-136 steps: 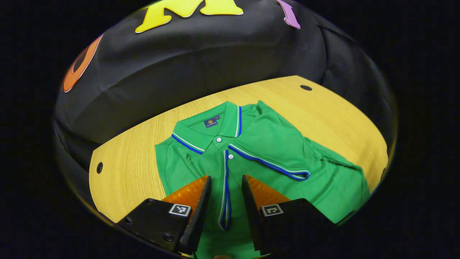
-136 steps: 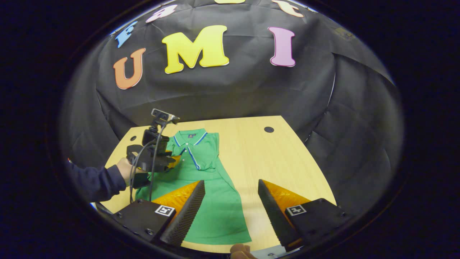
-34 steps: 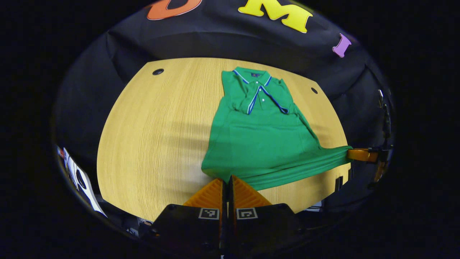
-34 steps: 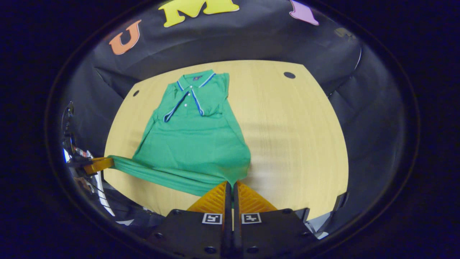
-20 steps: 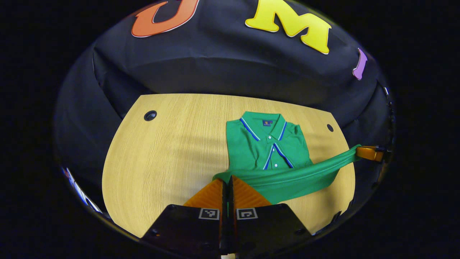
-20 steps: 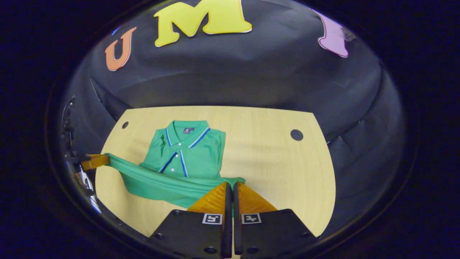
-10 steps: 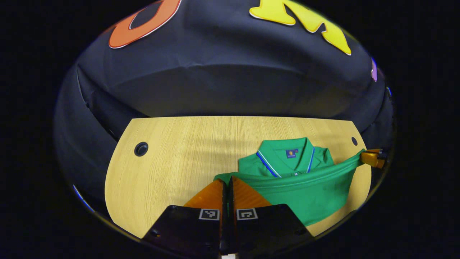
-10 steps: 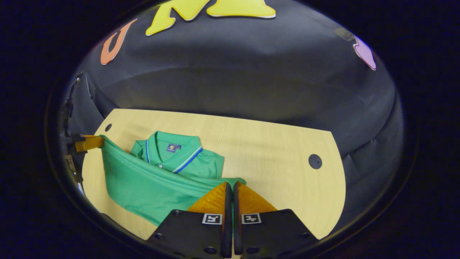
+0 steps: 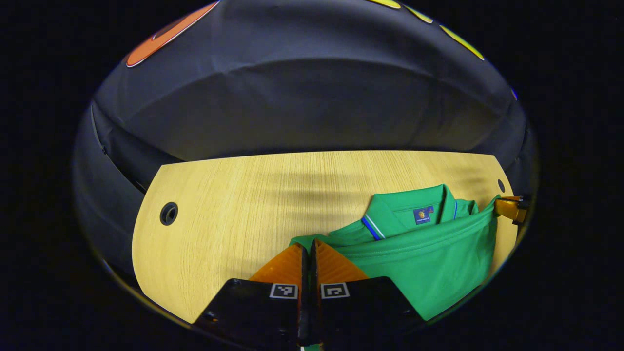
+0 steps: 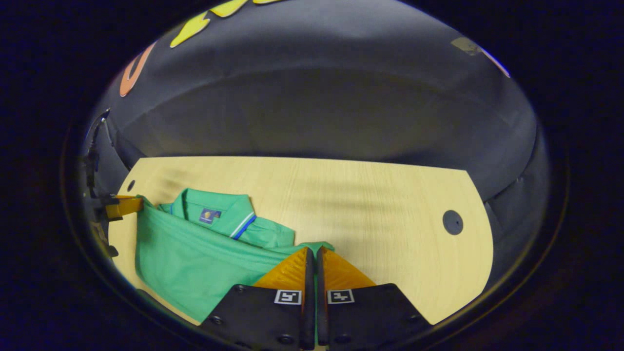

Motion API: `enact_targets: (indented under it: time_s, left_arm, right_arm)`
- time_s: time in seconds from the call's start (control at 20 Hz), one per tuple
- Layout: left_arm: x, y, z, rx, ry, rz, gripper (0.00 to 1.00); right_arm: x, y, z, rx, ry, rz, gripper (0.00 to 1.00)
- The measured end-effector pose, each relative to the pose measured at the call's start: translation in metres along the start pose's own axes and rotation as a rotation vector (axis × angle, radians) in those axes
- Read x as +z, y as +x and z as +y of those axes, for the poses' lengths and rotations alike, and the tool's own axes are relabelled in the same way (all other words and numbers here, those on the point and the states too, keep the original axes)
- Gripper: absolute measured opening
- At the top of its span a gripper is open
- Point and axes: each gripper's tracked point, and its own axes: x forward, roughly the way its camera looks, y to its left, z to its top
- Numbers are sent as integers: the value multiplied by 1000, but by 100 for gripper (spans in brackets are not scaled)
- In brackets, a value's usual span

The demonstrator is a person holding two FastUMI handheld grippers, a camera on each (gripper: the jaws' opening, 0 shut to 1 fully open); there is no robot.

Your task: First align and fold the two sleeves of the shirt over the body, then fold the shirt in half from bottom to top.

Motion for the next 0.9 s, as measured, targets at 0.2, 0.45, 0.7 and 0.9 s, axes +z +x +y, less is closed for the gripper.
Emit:
enact_targets:
  time_s: [0.2, 0.45, 0.7, 0.9]
  left_arm:
    - [-12, 9, 0, 12, -7, 34, 3]
    - [-9, 3, 5, 46, -11, 27, 9]
    - [15, -28, 1, 17, -86, -91, 83]
    - [32, -81, 3, 13, -80, -178, 98]
  right_arm:
    - [0, 12, 1, 11, 23, -4, 10]
    - [2, -7, 7, 19, 17, -26, 10]
    - [19, -41, 2, 7, 97, -74, 82]
    - [45, -100, -8, -55, 57, -190, 86]
